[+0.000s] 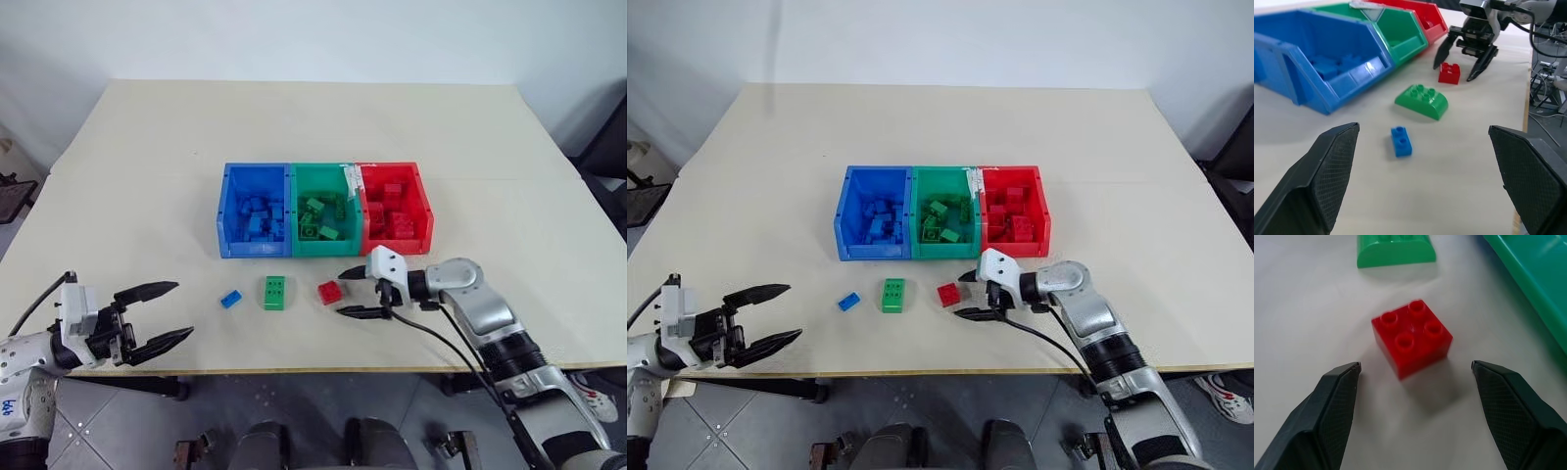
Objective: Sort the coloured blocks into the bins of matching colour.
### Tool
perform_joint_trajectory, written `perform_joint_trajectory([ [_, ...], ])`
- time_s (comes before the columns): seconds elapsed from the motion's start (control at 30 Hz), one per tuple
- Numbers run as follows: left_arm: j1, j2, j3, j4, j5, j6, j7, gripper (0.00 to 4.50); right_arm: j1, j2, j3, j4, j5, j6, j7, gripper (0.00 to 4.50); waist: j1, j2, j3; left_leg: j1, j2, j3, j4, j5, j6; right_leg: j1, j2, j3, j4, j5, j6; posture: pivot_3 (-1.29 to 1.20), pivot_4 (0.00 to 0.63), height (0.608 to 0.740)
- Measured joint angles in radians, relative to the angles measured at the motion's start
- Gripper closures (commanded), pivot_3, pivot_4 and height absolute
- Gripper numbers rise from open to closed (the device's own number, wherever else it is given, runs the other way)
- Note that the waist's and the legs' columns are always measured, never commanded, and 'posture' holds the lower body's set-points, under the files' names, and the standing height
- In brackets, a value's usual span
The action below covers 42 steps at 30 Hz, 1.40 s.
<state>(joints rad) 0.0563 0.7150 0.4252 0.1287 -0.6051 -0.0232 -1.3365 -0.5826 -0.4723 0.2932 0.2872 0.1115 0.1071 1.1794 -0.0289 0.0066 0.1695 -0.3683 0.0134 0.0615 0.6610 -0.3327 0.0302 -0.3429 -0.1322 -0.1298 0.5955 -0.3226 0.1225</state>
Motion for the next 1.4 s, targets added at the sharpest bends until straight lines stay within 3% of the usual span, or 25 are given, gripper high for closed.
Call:
perform_joint_trajectory([
  [0.07,0.004,0.0,0.003,-0.003,0.0,0.0,0.004,0.0,-0.021,0.019,0.007,0.038,-0.014,-0.031,-0.002,0.72,-0.001,-0.001,-0.001,0.0,0.0,0.0,0.0,0.0,0.0,0.0,0.0,0.0,0.0,0.0,0.0,0.0,0.15,0.74],
  [0.3,0.013,-0.003,0.005,-0.04,0.0,-0.001,0.019,0.0,-0.031,0.049,0.011,0.065,-0.011,-0.059,-0.001,3.0,-0.002,-0.001,-0.001,0.0,0.0,0.0,0.0,0.0,0.0,0.0,0.0,0.001,0.001,0.0,0.0,0.0,0.15,0.74],
  [0.5,0.006,-0.009,0.004,-0.04,0.0,-0.003,0.025,0.0,-0.016,0.02,-0.045,-0.06,0.057,0.033,-0.001,3.06,0.001,0.0,0.0,0.0,0.0,-0.001,0.0,0.0,0.0,-0.001,-0.001,0.001,0.001,0.0,0.0,0.0,0.15,0.74],
  [0.63,-0.005,-0.01,0.001,-0.039,0.0,-0.004,0.025,0.0,-0.025,-0.042,-0.147,-0.162,0.128,0.142,-0.026,3.06,0.001,-0.001,0.0,0.0,0.0,-0.001,0.0,0.0,0.0,0.0,-0.001,0.0,0.0,0.0,0.0,0.0,0.15,0.74],
  [0.83,-0.036,-0.028,-0.019,-0.031,0.002,-0.01,0.025,0.0,-0.261,-0.105,-0.271,0.086,0.095,0.161,-0.17,3.06,-0.002,0.0,0.0,0.0,0.0,0.0,-0.001,0.0,0.0,-0.001,0.0,0.0,0.001,0.0,0.0,0.0,0.15,0.74],
  [1.0,-0.074,-0.03,-0.043,-0.007,0.007,-0.013,0.026,0.0,-0.358,-0.072,-0.264,0.357,0.031,0.024,-0.229,1.36,-0.006,0.0,0.0,0.0,0.0,0.002,-0.001,0.0,0.0,-0.003,0.001,0.0,0.002,0.0,0.0,0.0,0.15,0.74],
  [1.13,-0.079,-0.03,-0.044,0.002,0.008,-0.016,0.027,0.0,-0.366,-0.072,-0.245,0.428,0.009,-0.04,-0.179,0.02,-0.004,0.0,0.0,-0.001,0.0,0.003,-0.001,0.0,0.001,-0.003,0.001,-0.001,0.002,0.0,0.0,0.0,0.15,0.74],
  [1.27,-0.075,-0.03,-0.043,0.0,0.008,-0.022,0.035,0.0,-0.338,-0.091,-0.244,0.353,0.025,-0.039,-0.093,0.02,-0.002,0.0,0.0,-0.001,0.0,0.002,0.0,0.0,0.001,-0.002,0.0,0.0,0.002,0.0,0.0,0.0,0.15,0.74],
  [1.4,-0.046,-0.031,-0.036,-0.004,0.008,-0.023,0.053,0.0,-0.198,-0.166,-0.247,0.167,0.093,-0.015,0.052,0.02,0.004,0.0,0.0,-0.001,0.0,-0.001,0.0,0.0,0.001,0.0,-0.001,0.0,0.001,0.0,0.0,0.0,0.15,0.74],
])
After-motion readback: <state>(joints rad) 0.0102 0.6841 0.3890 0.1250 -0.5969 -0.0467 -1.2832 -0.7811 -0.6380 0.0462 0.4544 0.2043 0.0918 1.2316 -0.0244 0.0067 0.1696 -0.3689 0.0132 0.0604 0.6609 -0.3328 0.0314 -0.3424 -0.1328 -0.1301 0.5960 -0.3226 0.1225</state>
